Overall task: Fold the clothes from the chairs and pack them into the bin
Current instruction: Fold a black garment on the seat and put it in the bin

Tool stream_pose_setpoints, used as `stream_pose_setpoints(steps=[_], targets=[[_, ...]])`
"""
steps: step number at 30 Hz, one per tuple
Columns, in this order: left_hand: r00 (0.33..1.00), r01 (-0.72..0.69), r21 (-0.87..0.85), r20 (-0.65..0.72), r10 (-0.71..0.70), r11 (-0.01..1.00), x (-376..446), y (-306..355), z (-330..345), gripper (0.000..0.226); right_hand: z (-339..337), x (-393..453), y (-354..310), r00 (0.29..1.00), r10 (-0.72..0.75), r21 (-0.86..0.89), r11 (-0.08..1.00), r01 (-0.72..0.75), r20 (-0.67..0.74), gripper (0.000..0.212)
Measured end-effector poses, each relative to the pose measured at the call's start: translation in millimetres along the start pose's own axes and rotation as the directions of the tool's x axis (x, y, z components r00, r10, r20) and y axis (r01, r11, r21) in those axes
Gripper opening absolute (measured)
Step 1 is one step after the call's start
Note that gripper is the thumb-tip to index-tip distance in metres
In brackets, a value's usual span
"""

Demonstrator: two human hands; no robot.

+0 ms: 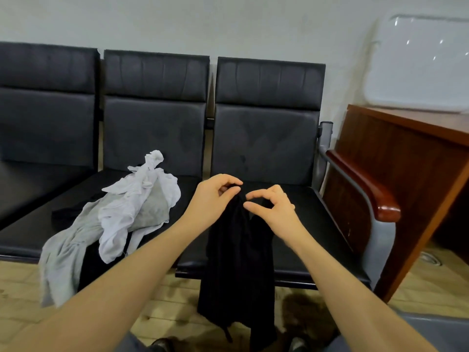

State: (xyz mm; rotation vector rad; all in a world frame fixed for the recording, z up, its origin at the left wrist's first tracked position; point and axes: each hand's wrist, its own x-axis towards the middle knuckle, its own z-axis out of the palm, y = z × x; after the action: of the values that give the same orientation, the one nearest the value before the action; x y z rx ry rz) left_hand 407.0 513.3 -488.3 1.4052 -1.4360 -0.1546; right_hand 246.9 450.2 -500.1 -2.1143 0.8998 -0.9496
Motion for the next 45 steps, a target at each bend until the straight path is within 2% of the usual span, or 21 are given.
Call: stream_pose_setpoints(steps=[3, 6, 9, 14, 19, 21, 23, 25, 28, 31, 37, 41, 43, 45], targets=[[0.999, -0.023, 0.001, 0.032, 0.023, 1.0, 2, 4, 0, 0.018, -2, 3, -1, 1.0, -0.001, 0.009, 1.0, 0.001, -0.017, 0.011], [0.986, -0.109, 0.065, 0.137, 0.1, 0.992, 0, 3, 0, 0.022, -7, 4, 0, 0.996, -0.019, 0.122, 0.992, 0.029, -0.086, 0.015], [0.968, -0.143, 0.126, 0.226, 0.111, 0.982, -6, -3, 2, 0.02, -14, 5, 2, 0.994, -0.037, 0.127, 0.991, 0.05, -0.104, 0.012], [0.977, -0.076, 0.048, 0.202, 0.064, 0.996, -8, -5, 7, 0.011, -15, 5, 5, 0.997, -0.04, 0.065, 0.997, 0.044, -0.07, 0.019], [0.986, -0.013, -0.012, 0.167, 0.015, 1.0, -3, 3, 7, 0.01, -20, 1, 8, 0.999, -0.009, 0.107, 0.994, 0.012, -0.034, 0.015], [0.983, -0.062, 0.14, 0.182, 0.036, 0.988, 2, 2, 5, 0.007, -23, -1, 10, 1.0, 0.002, 0.104, 0.995, -0.001, -0.014, 0.011], [0.967, -0.201, 0.4, 0.227, 0.116, 0.894, 5, -3, 0, 0.003, -28, -3, 17, 0.998, 0.055, 0.102, 0.993, -0.054, -0.007, 0.017], [0.958, -0.243, 0.5, 0.256, 0.126, 0.831, 7, -10, -4, 0.008, -34, -4, 26, 0.993, 0.121, 0.083, 0.989, -0.12, -0.008, 0.026], [0.978, -0.118, 0.444, 0.208, 0.026, 0.888, 8, -22, -7, 0.005, -46, -6, 40, 0.989, 0.147, 0.026, 0.989, -0.146, -0.009, 0.028], [0.981, 0.056, 0.257, 0.163, -0.101, 0.965, 8, -35, -8, 0.01, -57, -8, 51, 0.992, 0.097, -0.053, 0.993, -0.101, -0.075, 0.019], [0.956, 0.293, 0.052, -0.013, -0.292, 0.955, 8, -50, -10, 0.011, -64, -11, 64, 0.954, 0.018, -0.185, 0.98, -0.077, -0.3, 0.011], [0.912, 0.328, -0.196, -0.188, -0.364, 0.924, 10, -53, -12, 0.017, -72, -11, 62, 0.9, 0.087, -0.087, 0.987, -0.137, -0.426, 0.011], [0.904, 0.331, -0.203, -0.211, -0.372, 0.921, 15, -50, -14, 0.025, -80, -8, 57, 0.863, 0.147, 0.008, 0.987, -0.163, -0.483, 0.011], [0.924, 0.313, -0.12, -0.191, -0.332, 0.942, 20, -44, -18, 0.031, -88, -3, 52, 0.828, 0.204, 0.1, 0.979, -0.178, -0.523, 0.013]])
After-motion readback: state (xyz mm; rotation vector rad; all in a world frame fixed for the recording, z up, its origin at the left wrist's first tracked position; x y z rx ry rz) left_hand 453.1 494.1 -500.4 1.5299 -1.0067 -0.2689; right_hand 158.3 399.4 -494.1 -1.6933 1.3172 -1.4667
